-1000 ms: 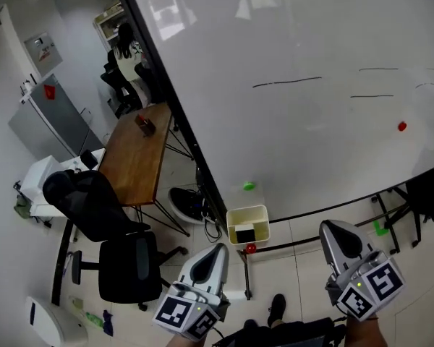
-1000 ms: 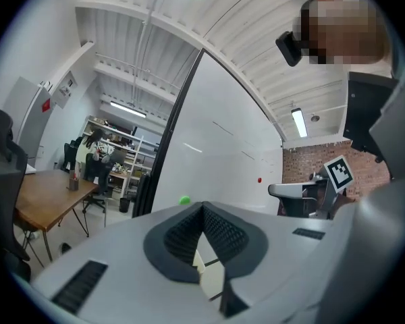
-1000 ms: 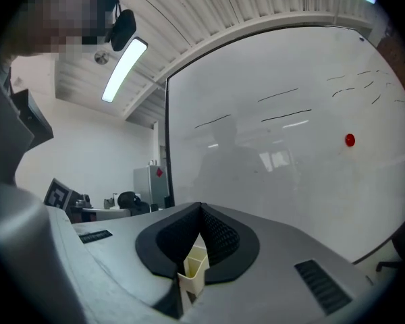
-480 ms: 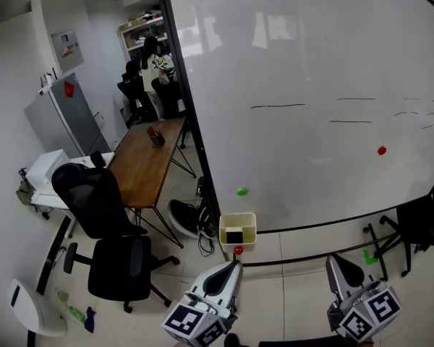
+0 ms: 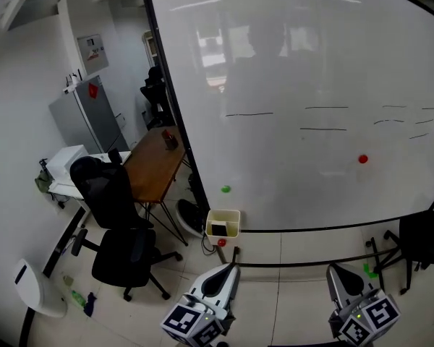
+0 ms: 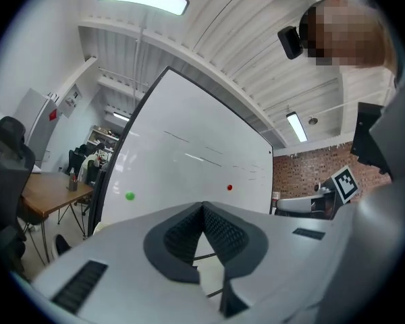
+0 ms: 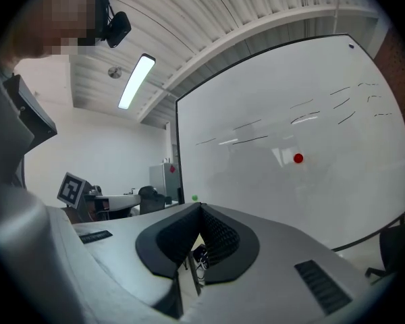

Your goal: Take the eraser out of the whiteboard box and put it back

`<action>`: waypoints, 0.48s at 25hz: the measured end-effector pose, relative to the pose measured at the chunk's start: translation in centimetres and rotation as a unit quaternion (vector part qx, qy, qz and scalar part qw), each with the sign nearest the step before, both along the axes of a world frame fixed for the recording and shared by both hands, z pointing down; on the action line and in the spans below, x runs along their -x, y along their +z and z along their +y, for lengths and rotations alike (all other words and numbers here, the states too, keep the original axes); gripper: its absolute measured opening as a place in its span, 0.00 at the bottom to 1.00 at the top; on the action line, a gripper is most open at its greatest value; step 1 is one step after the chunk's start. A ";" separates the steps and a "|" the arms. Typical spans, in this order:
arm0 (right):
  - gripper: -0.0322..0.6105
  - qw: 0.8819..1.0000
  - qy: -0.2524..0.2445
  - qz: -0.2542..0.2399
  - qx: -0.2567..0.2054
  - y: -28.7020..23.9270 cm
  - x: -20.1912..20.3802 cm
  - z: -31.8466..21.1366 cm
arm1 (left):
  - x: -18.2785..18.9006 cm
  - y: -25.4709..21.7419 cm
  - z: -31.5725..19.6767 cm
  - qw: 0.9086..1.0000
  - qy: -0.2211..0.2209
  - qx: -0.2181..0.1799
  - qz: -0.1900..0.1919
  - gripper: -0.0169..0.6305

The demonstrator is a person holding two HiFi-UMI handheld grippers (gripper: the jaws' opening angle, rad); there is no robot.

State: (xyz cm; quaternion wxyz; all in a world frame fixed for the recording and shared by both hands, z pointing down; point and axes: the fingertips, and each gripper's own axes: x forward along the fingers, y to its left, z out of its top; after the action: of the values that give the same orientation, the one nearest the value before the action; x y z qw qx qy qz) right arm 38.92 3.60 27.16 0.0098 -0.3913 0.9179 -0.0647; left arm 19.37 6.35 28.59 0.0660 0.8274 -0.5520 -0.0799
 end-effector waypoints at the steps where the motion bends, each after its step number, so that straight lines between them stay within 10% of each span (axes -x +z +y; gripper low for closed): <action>1: 0.09 1.000 0.005 -0.002 -0.005 -0.2 -0.1 0.3 | 0.0 -0.2 0.5 1.000 0.005 -0.001 -0.004 0.06; 12: 0.09 0.999 0.033 -0.015 -0.023 -2.1 4.0 5.1 | 4.5 -1.9 4.8 0.999 0.031 -0.017 -0.011 0.06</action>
State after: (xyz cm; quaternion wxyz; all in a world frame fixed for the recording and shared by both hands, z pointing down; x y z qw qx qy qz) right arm 34.88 8.67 25.01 0.0347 -0.4199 0.9056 -0.0490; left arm 14.82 11.19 26.70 0.0486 0.8459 -0.5253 -0.0781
